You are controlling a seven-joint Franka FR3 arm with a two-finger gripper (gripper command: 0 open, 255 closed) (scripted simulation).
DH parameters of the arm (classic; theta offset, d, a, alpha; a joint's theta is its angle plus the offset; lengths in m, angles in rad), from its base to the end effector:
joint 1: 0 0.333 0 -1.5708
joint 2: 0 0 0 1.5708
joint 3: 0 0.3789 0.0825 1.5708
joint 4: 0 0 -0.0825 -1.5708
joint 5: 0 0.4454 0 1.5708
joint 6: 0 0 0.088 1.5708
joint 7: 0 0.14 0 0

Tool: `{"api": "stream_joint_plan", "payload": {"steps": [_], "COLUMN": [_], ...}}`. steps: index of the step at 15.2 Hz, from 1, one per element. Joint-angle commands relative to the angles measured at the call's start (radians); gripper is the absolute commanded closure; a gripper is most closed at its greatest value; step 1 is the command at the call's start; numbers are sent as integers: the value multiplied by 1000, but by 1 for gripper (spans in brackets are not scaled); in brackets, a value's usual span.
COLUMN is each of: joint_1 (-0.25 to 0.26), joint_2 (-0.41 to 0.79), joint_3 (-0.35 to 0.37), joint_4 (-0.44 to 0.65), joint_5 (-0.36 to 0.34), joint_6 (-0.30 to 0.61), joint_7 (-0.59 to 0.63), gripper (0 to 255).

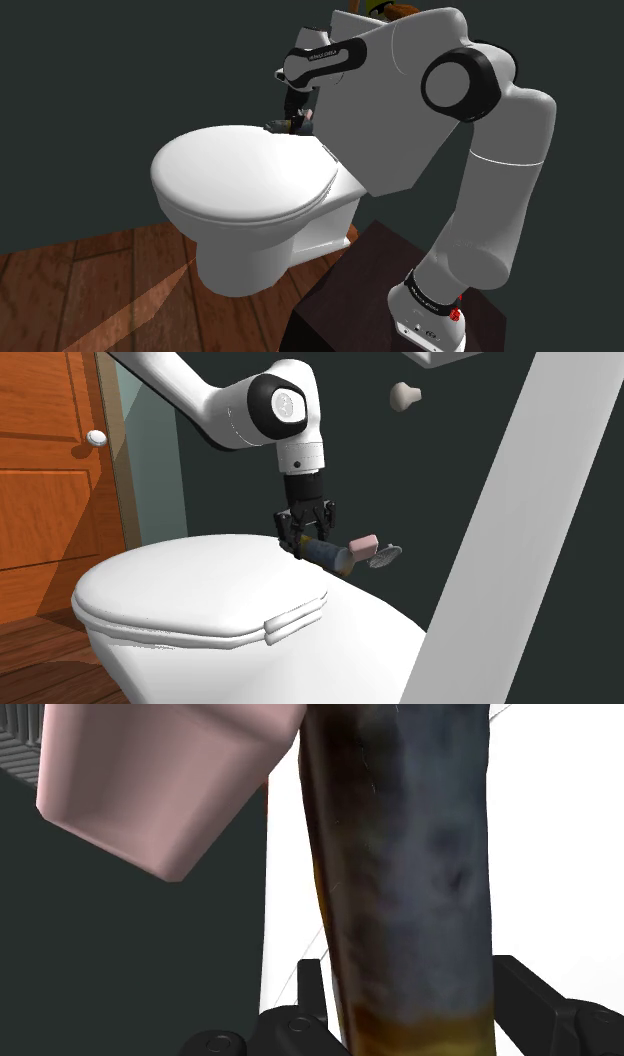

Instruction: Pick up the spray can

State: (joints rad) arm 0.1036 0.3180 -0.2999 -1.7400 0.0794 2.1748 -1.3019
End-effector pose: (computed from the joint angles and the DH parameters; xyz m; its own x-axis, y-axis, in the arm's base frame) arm 0.7220 -0.1202 0.4118 0.4660 0.8847 0.0140 0.8761 -0.4636 0.1328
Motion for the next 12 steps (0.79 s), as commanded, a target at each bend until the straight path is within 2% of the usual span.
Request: {"api": "stream_joint_plan", "payload": {"steps": [1, 12], "joint_1": [0, 3], "joint_2": [1, -38], "joint_3": [0, -6], "joint_4": [0, 82], "joint_5": [0, -15], "joint_6": [0, -120], "joint_7": [0, 9], "gripper": [255, 255]}}
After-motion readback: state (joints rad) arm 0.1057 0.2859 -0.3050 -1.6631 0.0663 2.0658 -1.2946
